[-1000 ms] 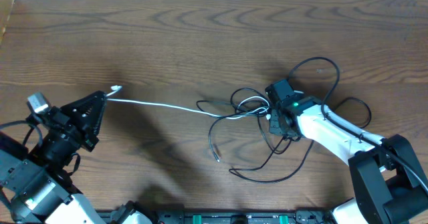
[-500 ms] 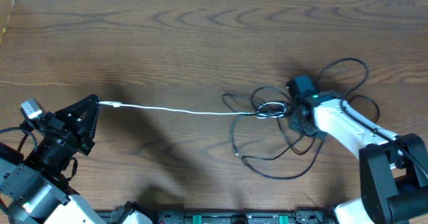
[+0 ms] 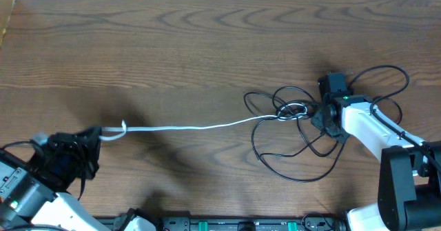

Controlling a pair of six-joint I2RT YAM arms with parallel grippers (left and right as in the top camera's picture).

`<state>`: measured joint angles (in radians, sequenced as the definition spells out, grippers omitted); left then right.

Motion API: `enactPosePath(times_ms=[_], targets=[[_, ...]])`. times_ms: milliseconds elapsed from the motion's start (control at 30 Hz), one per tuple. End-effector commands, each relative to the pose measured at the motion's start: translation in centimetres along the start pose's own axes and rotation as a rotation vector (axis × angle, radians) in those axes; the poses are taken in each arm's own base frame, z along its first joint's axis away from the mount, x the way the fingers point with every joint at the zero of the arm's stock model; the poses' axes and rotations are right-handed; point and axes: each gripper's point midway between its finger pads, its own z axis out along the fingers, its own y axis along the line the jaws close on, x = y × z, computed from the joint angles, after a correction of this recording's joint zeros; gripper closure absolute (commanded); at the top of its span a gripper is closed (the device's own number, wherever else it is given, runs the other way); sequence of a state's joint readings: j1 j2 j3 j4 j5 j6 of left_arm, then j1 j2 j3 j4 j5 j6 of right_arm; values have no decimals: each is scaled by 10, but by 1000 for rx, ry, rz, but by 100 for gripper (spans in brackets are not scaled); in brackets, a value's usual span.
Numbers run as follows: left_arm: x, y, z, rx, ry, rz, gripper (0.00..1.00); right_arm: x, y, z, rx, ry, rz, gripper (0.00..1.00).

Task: Untangle cables
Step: 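Pull the white cable leftward with the left gripper, right gripper holding bundle, then release the white cable and raise the left gripper back toward center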

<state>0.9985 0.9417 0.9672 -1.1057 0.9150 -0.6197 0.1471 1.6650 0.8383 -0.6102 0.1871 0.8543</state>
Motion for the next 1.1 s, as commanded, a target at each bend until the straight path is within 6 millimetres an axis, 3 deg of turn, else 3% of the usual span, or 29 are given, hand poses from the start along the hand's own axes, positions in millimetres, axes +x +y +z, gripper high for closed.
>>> enactPosePath(times_ms=[0, 167, 333, 400, 500, 567, 767, 933, 1067], targets=[[-32, 45, -4, -265, -133, 102, 93, 27, 15, 6, -100, 121, -111, 99], [-24, 56, 8, -319, -20, 158, 92, 42, 49, -8, -309, 204, -305, 99], [-4, 57, 32, -360, 126, 245, 92, 44, 70, -45, -472, 214, -424, 98], [7, 56, 43, -380, 188, 301, 92, 43, 77, -62, -542, 181, -508, 91], [28, 51, 61, -388, 275, 406, 91, 42, 80, -79, -601, 139, -585, 65], [45, 46, 74, -383, 335, 496, 88, 41, 79, -87, -611, 122, -596, 59], [84, 47, 103, -464, 386, 671, 77, 51, 90, -108, -730, 148, -607, 60], [117, 49, 121, -491, 415, 798, 74, 52, 90, -108, -726, 165, -566, 64], [137, 51, 133, -503, 425, 869, 72, 52, 94, -110, -732, 176, -519, 62]])
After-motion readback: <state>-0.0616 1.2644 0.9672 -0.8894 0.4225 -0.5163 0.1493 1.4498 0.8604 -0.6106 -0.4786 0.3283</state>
